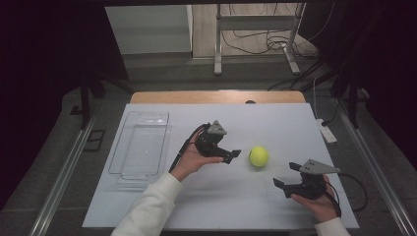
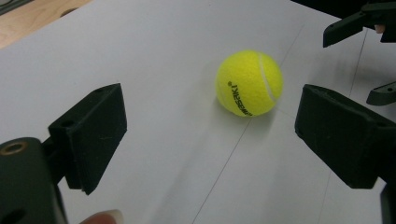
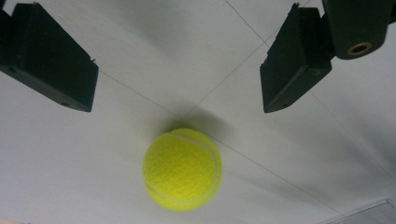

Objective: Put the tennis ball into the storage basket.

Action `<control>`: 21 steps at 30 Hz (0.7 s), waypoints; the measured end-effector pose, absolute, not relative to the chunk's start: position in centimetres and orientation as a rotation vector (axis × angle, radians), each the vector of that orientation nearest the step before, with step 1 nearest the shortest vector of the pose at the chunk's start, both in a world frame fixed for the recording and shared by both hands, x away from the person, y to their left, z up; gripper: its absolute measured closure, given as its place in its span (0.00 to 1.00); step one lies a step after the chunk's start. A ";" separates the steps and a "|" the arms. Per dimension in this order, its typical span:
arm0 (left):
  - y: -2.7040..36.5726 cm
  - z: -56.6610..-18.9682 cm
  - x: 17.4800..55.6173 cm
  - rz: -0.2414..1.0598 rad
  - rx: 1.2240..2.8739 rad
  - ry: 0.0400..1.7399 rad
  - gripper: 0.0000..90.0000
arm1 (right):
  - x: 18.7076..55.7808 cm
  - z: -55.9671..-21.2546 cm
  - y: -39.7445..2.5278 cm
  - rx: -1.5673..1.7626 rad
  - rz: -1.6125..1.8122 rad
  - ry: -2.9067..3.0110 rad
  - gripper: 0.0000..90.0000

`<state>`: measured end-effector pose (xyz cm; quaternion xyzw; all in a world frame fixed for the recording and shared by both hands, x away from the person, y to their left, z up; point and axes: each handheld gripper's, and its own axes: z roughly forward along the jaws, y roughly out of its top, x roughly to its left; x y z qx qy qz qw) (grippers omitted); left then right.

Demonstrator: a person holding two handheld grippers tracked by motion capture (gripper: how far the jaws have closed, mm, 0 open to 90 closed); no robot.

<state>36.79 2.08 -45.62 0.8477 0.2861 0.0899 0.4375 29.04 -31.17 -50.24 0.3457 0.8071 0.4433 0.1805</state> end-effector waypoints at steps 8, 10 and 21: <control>1.2 -45.9 37.2 0.189 2.109 0.711 0.11 | 29.1 -50.3 -31.2 0.975 1.252 2.281 0.13; 1.0 -45.9 37.3 0.185 2.114 0.707 0.11 | 29.1 -50.3 -31.2 0.975 1.252 2.282 0.13; 0.2 -45.9 37.6 0.171 2.114 0.701 0.10 | 29.1 -50.3 -31.1 0.975 1.249 2.285 0.13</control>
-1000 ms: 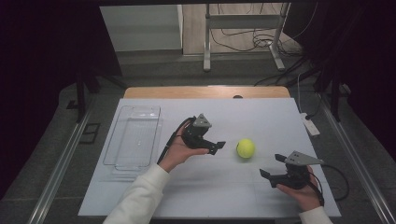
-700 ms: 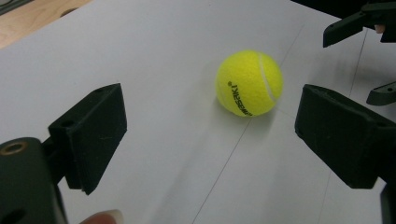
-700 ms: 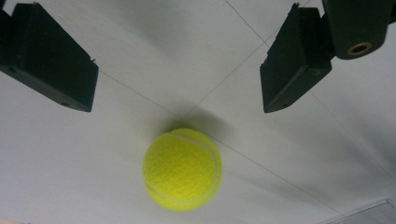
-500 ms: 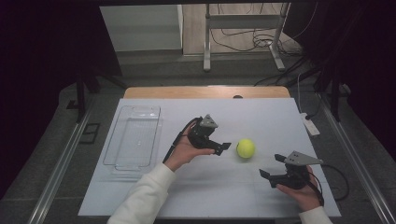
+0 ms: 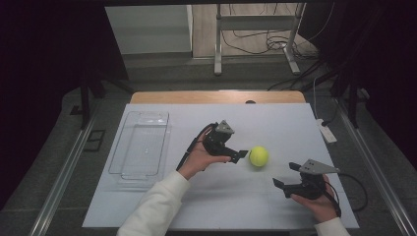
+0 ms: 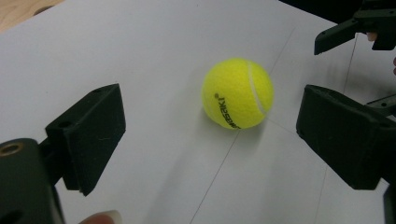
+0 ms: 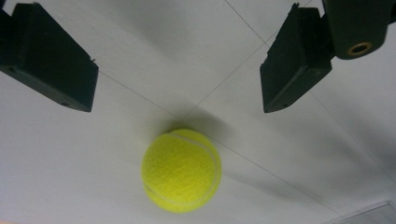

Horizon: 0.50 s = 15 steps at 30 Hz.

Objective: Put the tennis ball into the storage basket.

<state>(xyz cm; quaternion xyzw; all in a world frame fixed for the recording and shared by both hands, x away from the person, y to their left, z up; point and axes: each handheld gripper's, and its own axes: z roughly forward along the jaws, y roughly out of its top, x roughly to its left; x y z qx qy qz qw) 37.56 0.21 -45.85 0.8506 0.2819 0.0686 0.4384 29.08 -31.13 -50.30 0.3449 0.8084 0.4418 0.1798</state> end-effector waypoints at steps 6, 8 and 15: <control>-0.3 -45.9 37.7 0.162 2.113 0.704 0.10 | 29.1 -50.3 -31.1 0.976 1.247 2.285 0.13; -0.4 -46.0 37.8 0.160 2.119 0.700 0.10 | 29.1 -50.3 -31.1 0.977 1.247 2.285 0.13; -1.2 -46.0 38.1 0.153 2.129 0.691 0.10 | 29.1 -50.3 -31.1 0.977 1.247 2.285 0.13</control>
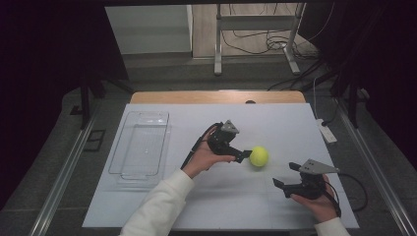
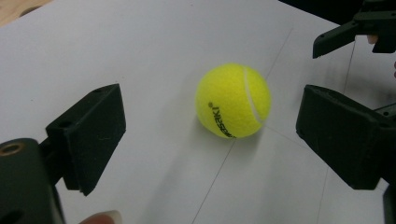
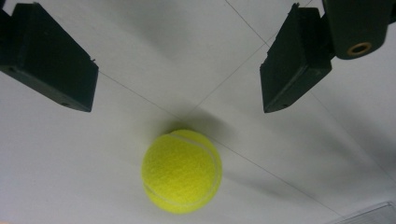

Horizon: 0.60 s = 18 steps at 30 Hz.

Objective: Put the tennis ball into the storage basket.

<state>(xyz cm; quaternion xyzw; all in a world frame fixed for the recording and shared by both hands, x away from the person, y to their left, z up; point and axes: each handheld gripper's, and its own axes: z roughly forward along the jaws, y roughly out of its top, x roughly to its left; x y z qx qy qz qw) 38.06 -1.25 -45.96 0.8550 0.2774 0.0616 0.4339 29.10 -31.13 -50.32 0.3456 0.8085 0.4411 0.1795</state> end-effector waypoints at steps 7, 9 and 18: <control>-1.9 -46.1 38.3 0.143 2.134 0.688 0.10 | 29.1 -50.3 -31.1 0.978 1.246 2.285 0.13; -2.1 -46.2 38.3 0.133 2.133 0.688 0.10 | 29.1 -50.4 -31.1 0.978 1.245 2.286 0.13; -2.7 -46.6 38.9 0.120 2.150 0.688 0.10 | 29.2 -50.4 -31.2 0.980 1.246 2.286 0.13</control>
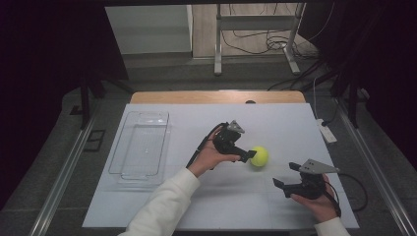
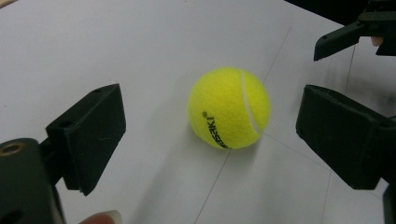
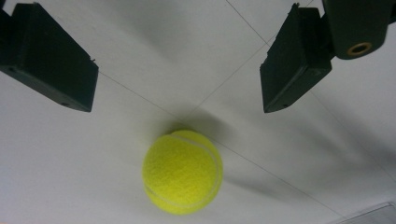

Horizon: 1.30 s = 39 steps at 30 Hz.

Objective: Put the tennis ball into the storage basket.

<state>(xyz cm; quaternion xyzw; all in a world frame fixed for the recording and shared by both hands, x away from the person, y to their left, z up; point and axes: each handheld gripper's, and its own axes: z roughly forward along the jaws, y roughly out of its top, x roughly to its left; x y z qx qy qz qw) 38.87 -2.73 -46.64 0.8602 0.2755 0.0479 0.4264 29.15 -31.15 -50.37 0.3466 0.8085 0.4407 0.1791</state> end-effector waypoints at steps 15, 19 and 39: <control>-3.8 -47.6 39.5 0.097 2.166 0.698 0.11 | 29.2 -50.4 -31.2 0.982 1.246 2.285 0.13; -4.1 -47.8 39.7 0.086 2.169 0.703 0.11 | 29.2 -50.4 -31.2 0.983 1.245 2.286 0.13; -5.7 -48.8 40.1 0.044 2.172 0.706 0.11 | 29.2 -50.4 -31.1 0.982 1.235 2.292 0.13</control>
